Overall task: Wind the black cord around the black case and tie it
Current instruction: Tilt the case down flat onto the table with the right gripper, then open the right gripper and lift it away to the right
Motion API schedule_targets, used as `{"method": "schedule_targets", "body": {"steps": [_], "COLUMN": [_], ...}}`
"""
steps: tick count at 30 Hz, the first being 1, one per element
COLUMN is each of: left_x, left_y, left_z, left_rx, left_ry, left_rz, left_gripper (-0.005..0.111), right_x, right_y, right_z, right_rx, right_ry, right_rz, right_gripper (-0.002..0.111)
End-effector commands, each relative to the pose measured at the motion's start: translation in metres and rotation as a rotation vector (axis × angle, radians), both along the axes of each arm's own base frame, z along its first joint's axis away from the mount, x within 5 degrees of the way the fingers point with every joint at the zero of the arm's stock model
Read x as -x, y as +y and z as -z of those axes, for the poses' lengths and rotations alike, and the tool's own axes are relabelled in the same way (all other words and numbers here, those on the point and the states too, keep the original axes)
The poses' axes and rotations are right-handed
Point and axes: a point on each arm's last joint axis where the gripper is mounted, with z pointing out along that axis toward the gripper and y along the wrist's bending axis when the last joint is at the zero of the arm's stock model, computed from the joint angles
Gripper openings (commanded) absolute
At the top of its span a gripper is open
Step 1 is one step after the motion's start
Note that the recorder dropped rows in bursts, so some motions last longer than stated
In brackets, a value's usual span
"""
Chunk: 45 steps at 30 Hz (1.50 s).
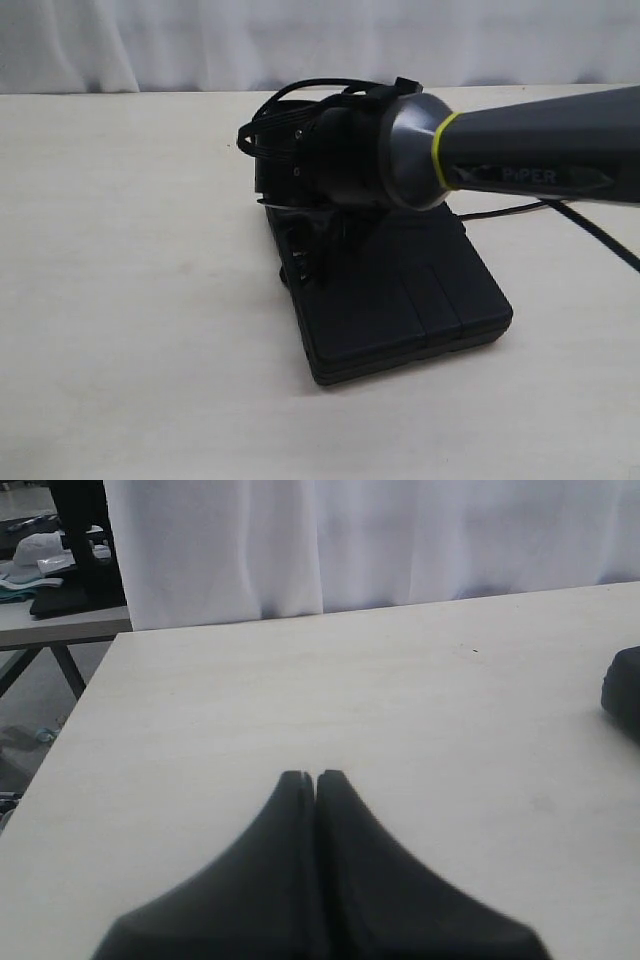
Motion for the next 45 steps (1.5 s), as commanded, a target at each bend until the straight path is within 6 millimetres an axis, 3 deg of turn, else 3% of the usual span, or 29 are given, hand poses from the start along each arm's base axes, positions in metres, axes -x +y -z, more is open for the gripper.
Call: {"method": "schedule_targets", "body": {"steps": [1, 7, 10, 15, 20, 25, 29, 33, 40, 45], "left_x": [0.000, 0.000, 0.000, 0.000, 0.000, 0.000, 0.000, 0.000, 0.000, 0.000], "left_y": [0.000, 0.000, 0.000, 0.000, 0.000, 0.000, 0.000, 0.000, 0.000, 0.000], "left_z": [0.000, 0.000, 0.000, 0.000, 0.000, 0.000, 0.000, 0.000, 0.000, 0.000], "left_rx": [-0.005, -0.005, -0.005, -0.005, -0.005, -0.005, -0.005, -0.005, -0.005, -0.005], "left_ry": [-0.009, -0.009, -0.009, -0.009, -0.009, -0.009, -0.007, -0.009, -0.009, -0.009], "left_rz": [0.010, 0.010, 0.010, 0.010, 0.010, 0.010, 0.010, 0.010, 0.010, 0.010], "left_gripper": [0.000, 0.000, 0.000, 0.000, 0.000, 0.000, 0.000, 0.000, 0.000, 0.000], "right_x": [-0.002, -0.008, -0.006, -0.003, 0.003, 0.004, 0.007, 0.013, 0.024, 0.030], "right_y": [-0.007, -0.021, -0.022, -0.022, -0.032, -0.053, -0.079, -0.114, -0.183, -0.191], "right_z": [0.001, 0.005, 0.008, 0.005, -0.029, -0.072, -0.092, -0.095, -0.087, -0.095], "right_rx": [-0.002, -0.066, -0.092, -0.129, -0.264, -0.632, -0.860, -1.021, -1.118, -1.202], "right_ry": [0.003, 0.030, 0.067, 0.085, 0.045, 0.065, 0.158, 0.244, 0.158, 0.121], "right_rz": [0.037, 0.139, 0.166, 0.186, 0.242, 0.285, 0.292, 0.305, 0.413, 0.442], "right_gripper": [0.006, 0.039, 0.049, 0.049, 0.049, 0.049, 0.049, 0.049, 0.049, 0.049]}}
